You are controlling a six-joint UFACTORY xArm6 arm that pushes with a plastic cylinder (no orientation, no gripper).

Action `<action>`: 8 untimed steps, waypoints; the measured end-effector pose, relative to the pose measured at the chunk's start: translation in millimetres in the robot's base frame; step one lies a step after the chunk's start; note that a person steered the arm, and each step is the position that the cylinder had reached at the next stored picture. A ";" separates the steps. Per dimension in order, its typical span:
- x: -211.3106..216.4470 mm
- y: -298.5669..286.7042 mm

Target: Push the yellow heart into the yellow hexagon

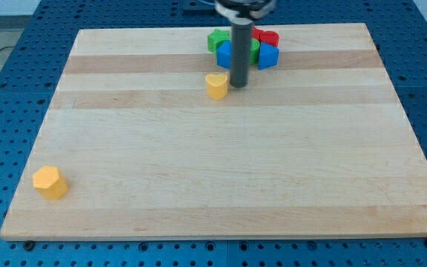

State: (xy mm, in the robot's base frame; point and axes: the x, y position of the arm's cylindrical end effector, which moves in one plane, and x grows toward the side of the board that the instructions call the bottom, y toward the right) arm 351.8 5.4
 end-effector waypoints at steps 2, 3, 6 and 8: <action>39.6 -143.1; 37.4 -142.1; 115.6 -197.4; 78.6 -165.6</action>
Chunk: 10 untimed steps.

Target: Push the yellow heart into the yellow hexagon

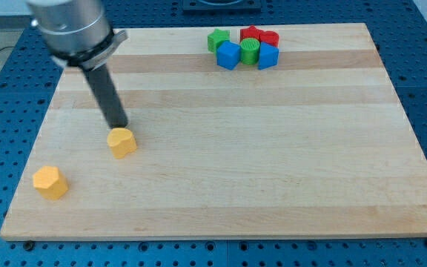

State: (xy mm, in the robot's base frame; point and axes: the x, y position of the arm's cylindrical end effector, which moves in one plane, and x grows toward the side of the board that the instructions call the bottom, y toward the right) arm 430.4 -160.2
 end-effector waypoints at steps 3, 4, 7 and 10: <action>81.5 0.8; 86.0 -2.4; 84.3 -35.7; 89.7 -69.8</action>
